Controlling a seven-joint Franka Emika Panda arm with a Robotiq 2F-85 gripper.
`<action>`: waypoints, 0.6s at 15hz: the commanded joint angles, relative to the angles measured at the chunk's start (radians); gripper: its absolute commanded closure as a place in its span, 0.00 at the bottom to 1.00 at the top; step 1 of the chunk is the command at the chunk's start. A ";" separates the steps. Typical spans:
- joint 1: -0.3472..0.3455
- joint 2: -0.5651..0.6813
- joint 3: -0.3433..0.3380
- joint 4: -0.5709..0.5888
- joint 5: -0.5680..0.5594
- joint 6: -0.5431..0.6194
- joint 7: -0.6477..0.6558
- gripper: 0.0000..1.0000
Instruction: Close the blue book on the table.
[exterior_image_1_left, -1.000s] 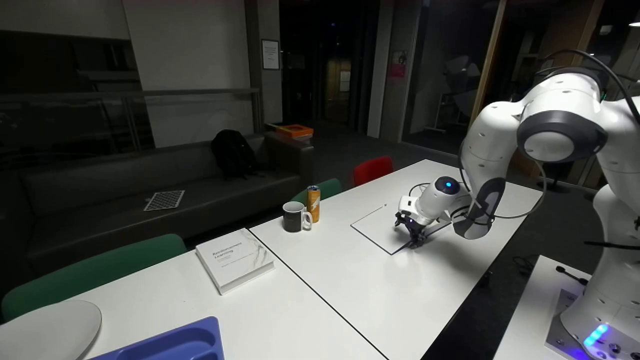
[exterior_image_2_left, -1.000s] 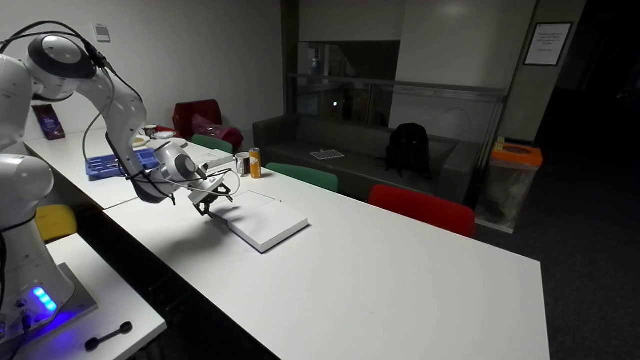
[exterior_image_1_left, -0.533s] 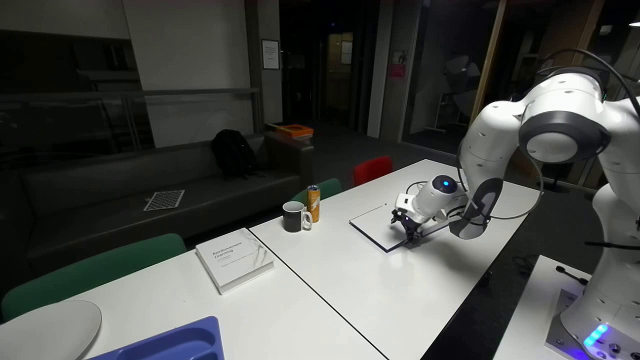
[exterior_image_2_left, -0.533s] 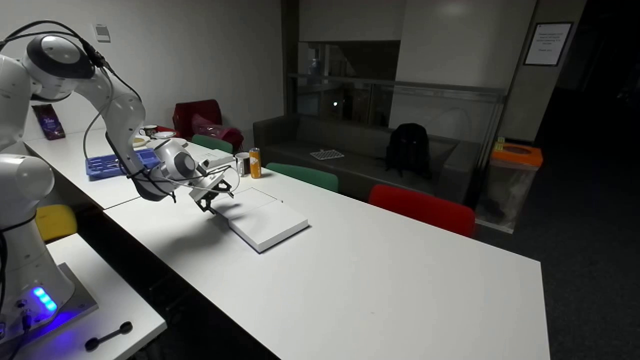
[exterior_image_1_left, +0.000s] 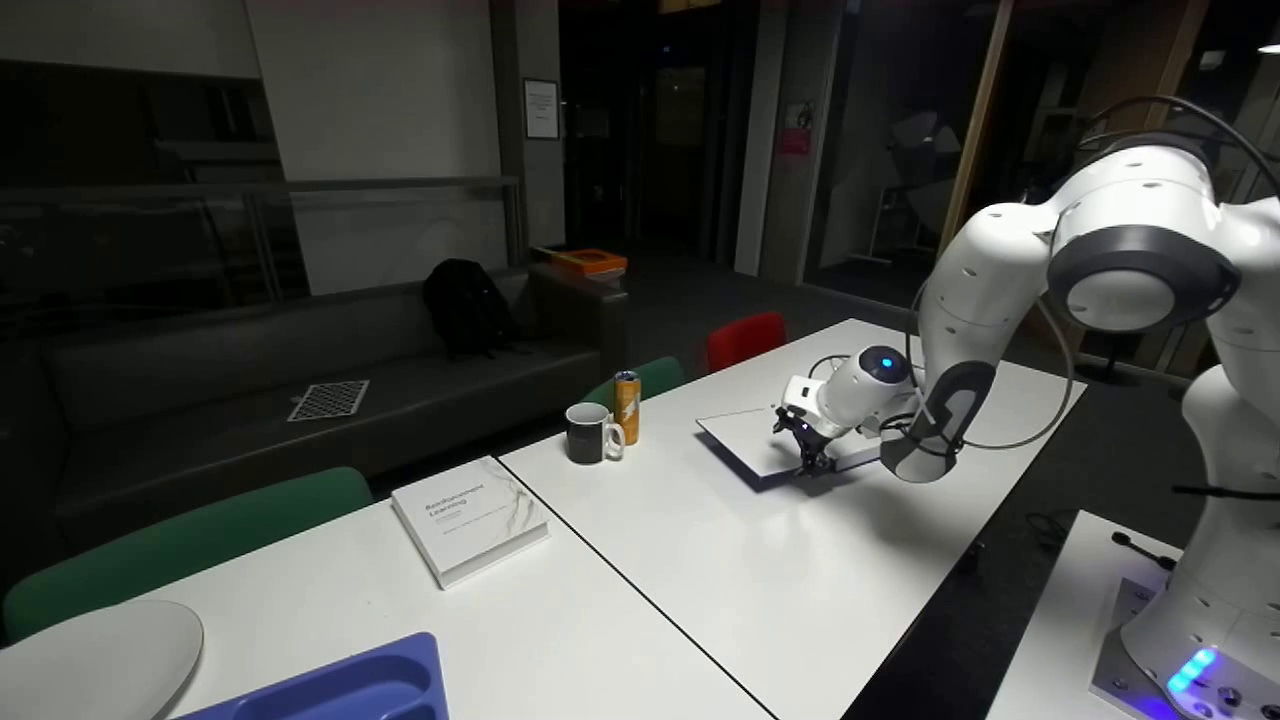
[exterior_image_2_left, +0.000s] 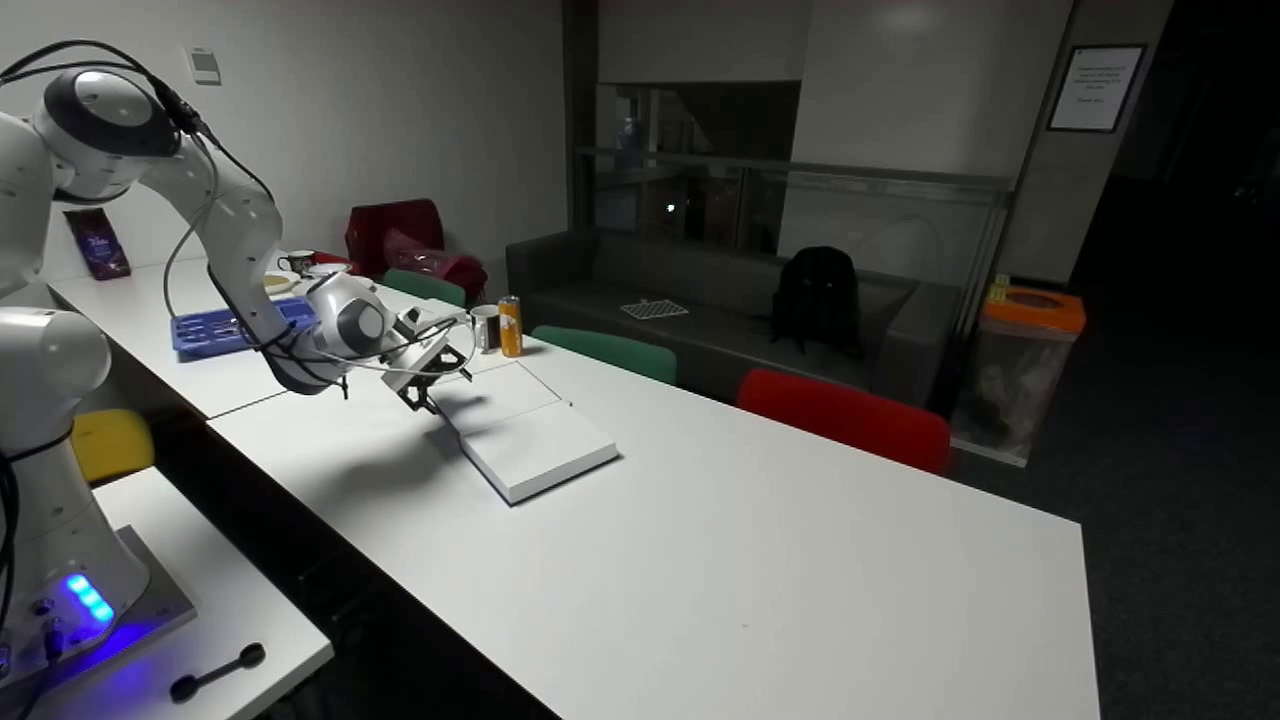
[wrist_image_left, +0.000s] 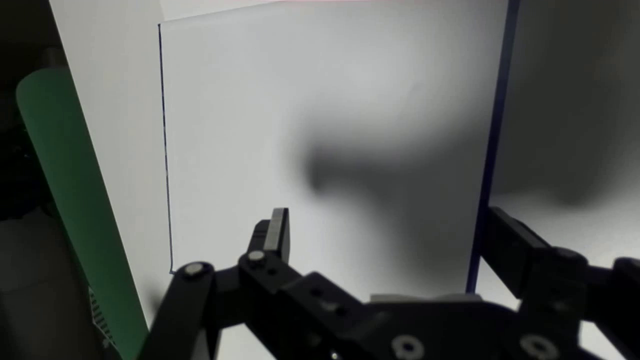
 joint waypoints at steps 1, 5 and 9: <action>0.054 -0.021 -0.049 -0.016 0.056 -0.001 -0.047 0.00; 0.113 -0.019 -0.100 -0.023 0.108 0.000 -0.035 0.00; 0.196 -0.007 -0.175 -0.034 0.175 -0.001 -0.012 0.00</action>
